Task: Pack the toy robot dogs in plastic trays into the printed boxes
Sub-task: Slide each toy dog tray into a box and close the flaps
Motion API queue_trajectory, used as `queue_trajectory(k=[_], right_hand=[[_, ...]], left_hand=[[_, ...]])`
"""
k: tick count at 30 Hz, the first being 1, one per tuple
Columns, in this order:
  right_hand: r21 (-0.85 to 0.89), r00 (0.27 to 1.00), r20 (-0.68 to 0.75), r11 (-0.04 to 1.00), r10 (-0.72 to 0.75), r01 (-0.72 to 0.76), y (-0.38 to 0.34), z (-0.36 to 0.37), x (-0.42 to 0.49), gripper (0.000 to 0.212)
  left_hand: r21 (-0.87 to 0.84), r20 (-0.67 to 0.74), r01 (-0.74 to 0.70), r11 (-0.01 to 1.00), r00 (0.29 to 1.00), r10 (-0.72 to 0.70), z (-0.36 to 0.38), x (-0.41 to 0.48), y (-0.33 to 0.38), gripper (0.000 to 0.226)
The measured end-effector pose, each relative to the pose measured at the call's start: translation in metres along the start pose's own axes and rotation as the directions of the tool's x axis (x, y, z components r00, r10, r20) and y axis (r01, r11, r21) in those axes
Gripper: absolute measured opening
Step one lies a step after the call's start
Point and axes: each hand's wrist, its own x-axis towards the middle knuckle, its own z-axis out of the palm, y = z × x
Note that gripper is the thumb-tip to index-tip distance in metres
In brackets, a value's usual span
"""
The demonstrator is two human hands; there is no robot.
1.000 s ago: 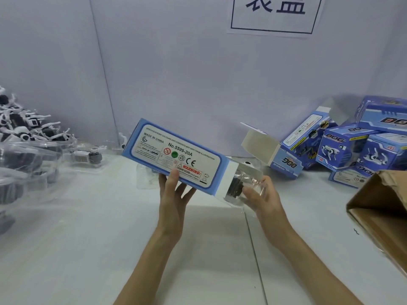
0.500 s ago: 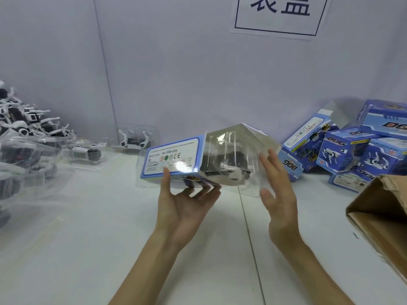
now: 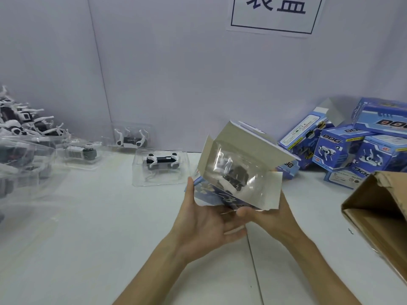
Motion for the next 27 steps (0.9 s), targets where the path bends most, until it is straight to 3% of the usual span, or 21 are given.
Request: queue_trajectory(k=[2, 4, 5, 7, 8, 10, 12, 15, 17, 19, 22, 24, 26, 27], right_hand=[[-0.018, 0.999, -0.030, 1.000, -0.018, 0.017, 0.004, 0.005, 0.000, 0.067], [-0.018, 0.984, -0.166, 0.997, -0.072, 0.070, 0.001, 0.004, 0.004, 0.072], [-0.020, 0.965, -0.235, 0.993, -0.116, 0.114, -0.001, 0.000, 0.006, 0.076], [-0.019, 0.923, -0.337, 0.981, -0.186, 0.191, -0.004, -0.008, 0.009, 0.078], [0.008, 0.903, -0.388, 0.979, -0.187, 0.206, -0.006, -0.010, 0.010, 0.075], [0.043, 0.872, -0.462, 0.977, -0.164, 0.207, -0.007, -0.013, 0.010, 0.071], [0.038, 0.898, -0.420, 0.986, -0.132, 0.163, -0.004, -0.015, 0.010, 0.071], [0.011, 0.993, -0.108, 0.999, 0.041, -0.040, 0.004, -0.014, 0.010, 0.078], [-0.006, 0.990, 0.068, 0.992, 0.126, -0.126, 0.008, -0.014, 0.009, 0.068], [0.041, 0.994, 0.043, 0.994, 0.099, -0.101, 0.009, -0.013, 0.009, 0.064], [-0.095, 0.959, -0.247, 0.989, -0.137, 0.116, -0.004, -0.012, 0.009, 0.054], [-0.366, 0.809, -0.434, 0.898, -0.397, 0.245, -0.026, -0.013, 0.012, 0.034], [-0.517, 0.712, -0.377, 0.772, -0.593, 0.369, -0.056, -0.013, 0.020, 0.021], [-0.526, 0.720, -0.299, 0.738, -0.626, 0.423, -0.072, -0.012, 0.026, 0.018]], left_hand=[[0.222, -0.111, -0.001, 0.975, 0.994, 0.026, 0.002, 0.001, 0.000, 0.116], [0.549, -0.243, -0.067, 0.833, 0.941, 0.236, 0.003, 0.005, -0.003, 0.101], [0.700, -0.241, -0.141, 0.700, 0.876, 0.417, 0.004, 0.006, -0.004, 0.090], [0.860, -0.111, -0.303, 0.411, 0.675, 0.730, 0.006, 0.006, -0.005, 0.063], [0.861, -0.054, -0.382, 0.336, 0.588, 0.807, 0.006, 0.004, -0.004, 0.050], [0.855, 0.024, -0.459, 0.240, 0.498, 0.867, 0.001, 0.001, 0.001, 0.041], [0.884, 0.067, -0.422, 0.200, 0.539, 0.839, -0.003, 0.001, 0.001, 0.061], [0.867, 0.101, -0.415, 0.276, 0.689, 0.718, -0.005, 0.006, -0.006, 0.084], [0.860, 0.080, -0.412, 0.302, 0.694, 0.716, -0.007, 0.008, -0.007, 0.089], [0.882, 0.039, -0.382, 0.276, 0.642, 0.766, -0.008, 0.007, -0.005, 0.089], [0.917, 0.039, -0.342, 0.208, 0.594, 0.804, -0.007, 0.006, -0.003, 0.089], [0.932, 0.085, -0.332, 0.143, 0.586, 0.806, -0.007, 0.006, -0.005, 0.092], [0.949, 0.139, -0.311, 0.058, 0.573, 0.808, -0.008, 0.006, -0.005, 0.096], [0.950, 0.166, -0.313, 0.024, 0.565, 0.808, -0.009, 0.006, -0.004, 0.096]])
